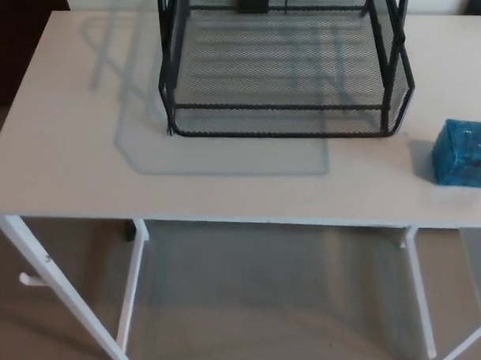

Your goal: The robot walks towards a desk on which a file tray is kept in the middle and a cube is kept to its right. The robot lifts the cube using its right hand and places it on the file tray.

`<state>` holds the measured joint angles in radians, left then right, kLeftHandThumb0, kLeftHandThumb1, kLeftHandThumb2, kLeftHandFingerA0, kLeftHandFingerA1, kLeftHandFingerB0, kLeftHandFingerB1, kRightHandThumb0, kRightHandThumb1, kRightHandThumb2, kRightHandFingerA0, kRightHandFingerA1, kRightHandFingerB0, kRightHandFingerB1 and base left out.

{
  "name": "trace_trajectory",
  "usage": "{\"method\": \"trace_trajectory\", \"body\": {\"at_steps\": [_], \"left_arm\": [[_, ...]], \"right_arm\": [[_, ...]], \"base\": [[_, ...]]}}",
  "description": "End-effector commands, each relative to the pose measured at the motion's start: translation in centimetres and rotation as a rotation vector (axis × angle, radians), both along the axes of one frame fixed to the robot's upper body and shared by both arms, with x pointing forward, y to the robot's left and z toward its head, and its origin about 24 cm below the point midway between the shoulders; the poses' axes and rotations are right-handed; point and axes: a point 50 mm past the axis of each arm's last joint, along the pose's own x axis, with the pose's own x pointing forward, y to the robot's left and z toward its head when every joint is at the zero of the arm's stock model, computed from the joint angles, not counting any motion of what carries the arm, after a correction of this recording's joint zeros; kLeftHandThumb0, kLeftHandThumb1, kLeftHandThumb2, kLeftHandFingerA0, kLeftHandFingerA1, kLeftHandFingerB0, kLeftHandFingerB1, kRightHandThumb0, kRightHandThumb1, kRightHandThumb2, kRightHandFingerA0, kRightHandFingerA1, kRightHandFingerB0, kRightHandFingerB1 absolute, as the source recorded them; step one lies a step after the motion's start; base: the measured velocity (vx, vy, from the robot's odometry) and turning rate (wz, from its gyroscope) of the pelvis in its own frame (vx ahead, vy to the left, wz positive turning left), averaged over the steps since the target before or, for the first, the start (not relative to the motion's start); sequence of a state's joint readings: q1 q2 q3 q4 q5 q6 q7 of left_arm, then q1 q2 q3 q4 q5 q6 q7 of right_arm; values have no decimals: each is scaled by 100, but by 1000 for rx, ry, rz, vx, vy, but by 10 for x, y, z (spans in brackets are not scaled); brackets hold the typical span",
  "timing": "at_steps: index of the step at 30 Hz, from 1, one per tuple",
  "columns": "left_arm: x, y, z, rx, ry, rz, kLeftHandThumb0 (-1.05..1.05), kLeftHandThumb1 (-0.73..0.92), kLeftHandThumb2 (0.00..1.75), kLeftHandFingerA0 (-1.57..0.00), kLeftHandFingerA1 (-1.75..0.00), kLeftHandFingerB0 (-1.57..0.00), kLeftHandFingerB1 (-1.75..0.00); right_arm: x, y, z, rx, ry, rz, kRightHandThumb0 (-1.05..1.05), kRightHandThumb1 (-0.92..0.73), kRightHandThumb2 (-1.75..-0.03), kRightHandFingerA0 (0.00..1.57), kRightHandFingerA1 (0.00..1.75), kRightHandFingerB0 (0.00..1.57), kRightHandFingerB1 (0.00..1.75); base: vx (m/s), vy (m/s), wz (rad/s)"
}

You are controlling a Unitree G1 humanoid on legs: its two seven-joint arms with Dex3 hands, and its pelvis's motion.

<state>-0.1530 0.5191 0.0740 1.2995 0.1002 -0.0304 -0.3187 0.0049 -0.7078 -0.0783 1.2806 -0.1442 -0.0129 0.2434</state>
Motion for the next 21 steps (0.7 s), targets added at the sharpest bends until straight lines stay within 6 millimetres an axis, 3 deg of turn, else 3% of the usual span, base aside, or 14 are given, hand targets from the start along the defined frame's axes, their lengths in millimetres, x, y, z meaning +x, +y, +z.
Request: {"method": "trace_trajectory", "body": {"at_steps": [1, 2, 4, 5, 7, 8, 9, 12, 15, 16, 17, 18, 19, 21], "left_arm": [[0, 5, 4, 14, -11, -2, -50, 27, 104, -55, -85, -46, -78], [0, 5, 4, 11, -11, 8, -48, 28, 105, -55, -85, -45, -78], [-2, 4, 3, 11, -10, 2, -46, 28, 104, -55, -82, -48, -77], [-3, 4, 2, 10, -9, 3, -45, 29, 105, -56, -82, -46, -76], [-4, 3, 1, 11, -6, 8, -45, 31, 106, -57, -82, -47, -76], [-5, 3, 1, 12, -4, 12, -44, 31, 106, -56, -81, -45, -75], [-5, 3, 1, 11, -4, 13, -44, 32, 106, -56, -81, -45, -75], [-5, 3, 0, 3, -10, 23, -49, 32, 108, -55, -84, -41, -76], [-3, 4, 2, 0, -11, 30, -48, 32, 110, -59, -86, -44, -77], [-4, 4, 1, 10, -8, 19, -48, 33, 109, -58, -85, -45, -77], [-3, 3, 1, 13, -7, 24, -45, 32, 108, -56, -82, -42, -74], [-4, 4, 1, 9, -8, 24, -47, 31, 111, -57, -87, -42, -78], [-4, 4, 1, 6, -7, 26, -45, 32, 108, -54, -82, -40, -74], [-5, 4, 1, 9, -7, 23, -48, 30, 108, -57, -85, -45, -78]], "right_arm": [[-1, -4, 4, -22, -9, -18, -72, -51, -88, 17, 53, 4, 42], [-1, -4, 4, 9, -50, -76, -66, -61, -58, 15, 41, 14, 36], [-4, -4, 4, 97, -126, -166, -36, -35, -92, 0, 51, 0, 50], [-3, -5, 5, 48, -90, -95, -71, -47, -83, 20, 54, 5, 45], [-1, -5, 6, 52, -75, -89, -68, -57, -58, 32, 49, 9, 37], [1, -5, 6, 21, -44, -42, -73, -49, -85, 31, 56, 6, 41], [1, -5, 5, 22, -63, -71, -69, -54, -59, 41, 57, 11, 37], [3, -5, 6, -98, 19, 81, -72, -64, -59, 47, 62, 11, 34], [3, -4, 6, -71, 19, 70, -76, -54, -91, 57, 74, 6, 42], [4, -4, 5, -92, 27, 69, -76, -67, -60, 62, 70, 12, 37], [4, -4, 5, -49, 14, 31, -72, -53, -90, 42, 66, 4, 37], [-3, -6, 6, 162, -187, -267, -41, -57, -57, 15, 47, 10, 32], [-4, -6, 7, 152, -163, -250, -90, -56, -89, 38, 55, 8, 39], [2, -6, 7, 4, 0, -18, -77, -64, -60, 32, 50, 7, 31]], "base": [[60, 40, 49], [52, 47, -9], [-1, 34, -4], [11, 97, -5], [5, 139, -8], [5, 165, -12], [4, 184, -15], [10, 213, 0], [-54, 213, -11], [-89, 187, 3], [-5, 161, -13], [-14, 136, 7], [20, 93, 3], [0, 0, 0]]}}
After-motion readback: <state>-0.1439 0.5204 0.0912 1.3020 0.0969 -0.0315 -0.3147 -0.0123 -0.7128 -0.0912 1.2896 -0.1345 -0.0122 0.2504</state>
